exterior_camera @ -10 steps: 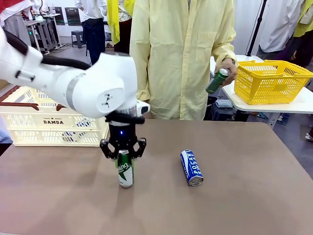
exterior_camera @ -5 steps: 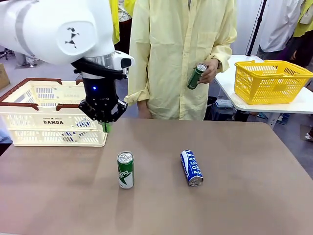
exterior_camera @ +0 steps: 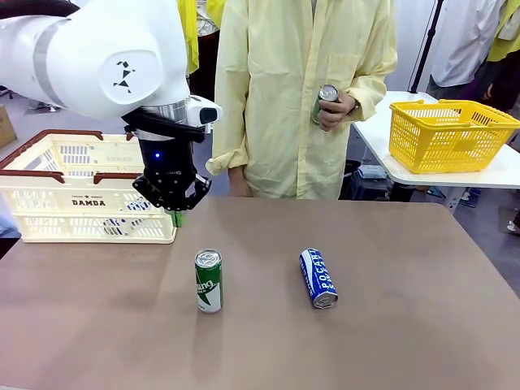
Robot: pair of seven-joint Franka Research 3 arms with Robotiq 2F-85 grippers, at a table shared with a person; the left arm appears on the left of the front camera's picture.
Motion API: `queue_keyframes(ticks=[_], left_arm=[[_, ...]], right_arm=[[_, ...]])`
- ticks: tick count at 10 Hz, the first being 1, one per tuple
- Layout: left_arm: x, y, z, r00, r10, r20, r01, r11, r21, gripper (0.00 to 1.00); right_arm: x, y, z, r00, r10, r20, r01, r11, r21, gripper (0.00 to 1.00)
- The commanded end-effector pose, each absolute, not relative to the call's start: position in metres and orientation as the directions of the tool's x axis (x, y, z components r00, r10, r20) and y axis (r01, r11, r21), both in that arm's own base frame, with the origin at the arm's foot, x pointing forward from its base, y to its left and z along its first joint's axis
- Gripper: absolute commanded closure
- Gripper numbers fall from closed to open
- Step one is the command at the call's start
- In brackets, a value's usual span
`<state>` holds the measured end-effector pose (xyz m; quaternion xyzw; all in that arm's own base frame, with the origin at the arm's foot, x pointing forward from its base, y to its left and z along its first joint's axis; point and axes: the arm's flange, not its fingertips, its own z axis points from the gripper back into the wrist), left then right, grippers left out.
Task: Place the drinks into the Shopping basket.
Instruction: Pick up one drink and place it into the Shopping basket.
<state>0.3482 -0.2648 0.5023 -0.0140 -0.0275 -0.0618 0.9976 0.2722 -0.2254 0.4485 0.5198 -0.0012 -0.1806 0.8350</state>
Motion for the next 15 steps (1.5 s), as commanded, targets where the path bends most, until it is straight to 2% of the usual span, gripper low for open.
queue_keyframes(ticks=[1, 2, 7, 10, 11, 12, 15], left_arm=[[0.3487, -0.2595, 0.5048, 0.989, -0.139, 0.058, 0.143, 0.988, -0.062, 0.30], [0.3477, -0.2589, 0.5047, 0.988, -0.142, 0.057, 0.145, 0.987, -0.066, 0.00], [0.3455, -0.2612, 0.5040, 0.993, -0.097, 0.073, 0.103, 0.990, -0.097, 0.00], [0.3467, -0.2617, 0.5032, 0.994, -0.092, 0.051, 0.096, 0.993, -0.074, 0.00], [0.3478, -0.2609, 0.5038, 0.999, -0.047, 0.020, 0.047, 0.998, -0.031, 0.00], [0.3487, -0.2665, 0.5050, 0.992, -0.108, 0.059, 0.112, 0.991, -0.075, 0.00], [0.3484, -0.2656, 0.5034, 0.994, -0.095, 0.047, 0.098, 0.993, -0.065, 0.00]], right_arm=[[0.2701, -0.2243, 0.4502, 0.934, -0.301, -0.191, 0.305, 0.394, 0.867, 0.00], [0.2701, -0.2243, 0.4502, 0.934, -0.301, -0.191, 0.305, 0.394, 0.867, 0.00], [0.2701, -0.2243, 0.4502, 0.934, -0.301, -0.191, 0.305, 0.394, 0.867, 0.00], [0.2701, -0.2243, 0.4502, 0.934, -0.301, -0.191, 0.305, 0.394, 0.867, 0.00], [0.2701, -0.2243, 0.4502, 0.934, -0.301, -0.191, 0.305, 0.394, 0.867, 0.00], [0.2701, -0.2243, 0.4502, 0.934, -0.301, -0.191, 0.305, 0.394, 0.867, 0.00], [0.2701, -0.2243, 0.4502, 0.934, -0.301, -0.191, 0.305, 0.394, 0.867, 0.00]])
